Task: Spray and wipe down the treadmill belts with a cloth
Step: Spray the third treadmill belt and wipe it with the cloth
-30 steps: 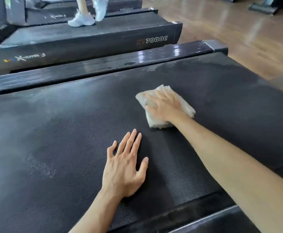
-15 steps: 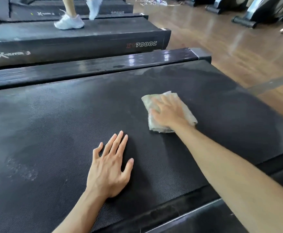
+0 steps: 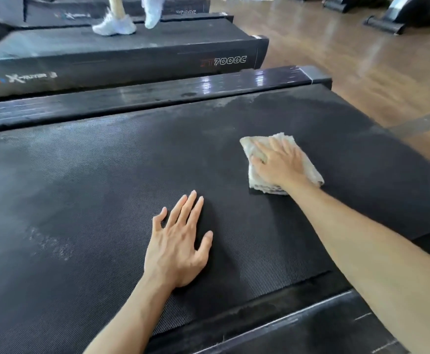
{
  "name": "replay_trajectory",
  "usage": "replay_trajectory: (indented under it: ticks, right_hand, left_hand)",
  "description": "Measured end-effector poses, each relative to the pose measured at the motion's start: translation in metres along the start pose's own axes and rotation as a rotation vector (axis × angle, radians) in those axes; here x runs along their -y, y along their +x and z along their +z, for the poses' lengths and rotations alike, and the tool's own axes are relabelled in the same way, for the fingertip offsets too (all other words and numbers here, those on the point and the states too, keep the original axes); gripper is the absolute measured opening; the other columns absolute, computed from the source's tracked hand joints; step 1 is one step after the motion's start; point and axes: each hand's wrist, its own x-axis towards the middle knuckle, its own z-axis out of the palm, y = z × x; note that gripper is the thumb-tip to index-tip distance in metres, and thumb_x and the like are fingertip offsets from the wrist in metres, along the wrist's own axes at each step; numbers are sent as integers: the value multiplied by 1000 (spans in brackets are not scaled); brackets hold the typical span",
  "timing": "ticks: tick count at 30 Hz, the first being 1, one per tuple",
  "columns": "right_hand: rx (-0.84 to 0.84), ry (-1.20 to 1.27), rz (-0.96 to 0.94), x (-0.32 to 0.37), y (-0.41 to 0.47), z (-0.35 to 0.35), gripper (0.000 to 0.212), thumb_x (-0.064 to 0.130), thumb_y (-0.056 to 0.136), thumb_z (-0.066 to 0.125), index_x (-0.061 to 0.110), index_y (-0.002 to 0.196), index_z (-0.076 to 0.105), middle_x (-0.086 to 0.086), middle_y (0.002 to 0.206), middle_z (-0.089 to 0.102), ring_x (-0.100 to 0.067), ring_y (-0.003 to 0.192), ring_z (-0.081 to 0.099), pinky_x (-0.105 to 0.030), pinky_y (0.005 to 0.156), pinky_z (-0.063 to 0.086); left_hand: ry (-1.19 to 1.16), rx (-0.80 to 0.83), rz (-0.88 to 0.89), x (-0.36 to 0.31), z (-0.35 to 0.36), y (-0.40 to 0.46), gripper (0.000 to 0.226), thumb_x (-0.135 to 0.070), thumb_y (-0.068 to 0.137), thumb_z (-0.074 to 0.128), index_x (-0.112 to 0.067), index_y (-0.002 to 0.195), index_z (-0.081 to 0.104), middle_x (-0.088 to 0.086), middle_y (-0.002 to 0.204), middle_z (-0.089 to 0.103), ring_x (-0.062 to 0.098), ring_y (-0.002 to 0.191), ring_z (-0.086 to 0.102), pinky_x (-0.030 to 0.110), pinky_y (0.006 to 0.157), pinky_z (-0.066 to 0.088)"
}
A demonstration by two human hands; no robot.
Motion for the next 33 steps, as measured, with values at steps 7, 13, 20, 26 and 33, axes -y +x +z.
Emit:
replay_trajectory:
  ticks: [7,13,20,26,33]
  right_hand:
    - [25,141,-496,-4,-134,-11,56,55,92,33,56,148,41,6,167,32,-23,158,20,-41,128,15]
    - [137,15,-220,-60,-81,-8,76,74,87,10,52,160,14,9,174,1,-16,159,-14,-38,127,-9]
    - [-17,-63,-406,8,-109,-27,42,39,88,49,52,128,51,13,144,55,-37,138,44,-54,113,41]
    - [89,114,-515,-50,-137,0,52,69,96,28,81,140,3,14,172,9,-12,159,-8,-41,130,0]
    - [146,15,-208,-24,-104,-8,59,60,104,26,54,159,6,9,174,-6,-16,157,-22,-43,127,-11]
  left_hand:
    - [3,-5,-2,0,0,0,83,-63,91,9,-23,164,5,-12,170,-7,4,155,-8,39,125,3]
    - [8,-10,-2,1,1,0,83,-62,92,14,-22,164,12,-10,170,2,6,156,-1,40,125,8]
    - [15,-16,5,2,4,1,83,-62,91,12,-21,163,13,-9,170,3,6,156,1,40,124,7]
    - [11,-30,2,2,5,0,83,-62,91,12,-20,163,15,-8,170,5,7,156,2,42,124,9]
    - [4,-2,1,2,2,-1,86,-62,89,9,-19,163,15,-8,171,5,8,156,2,42,124,10]
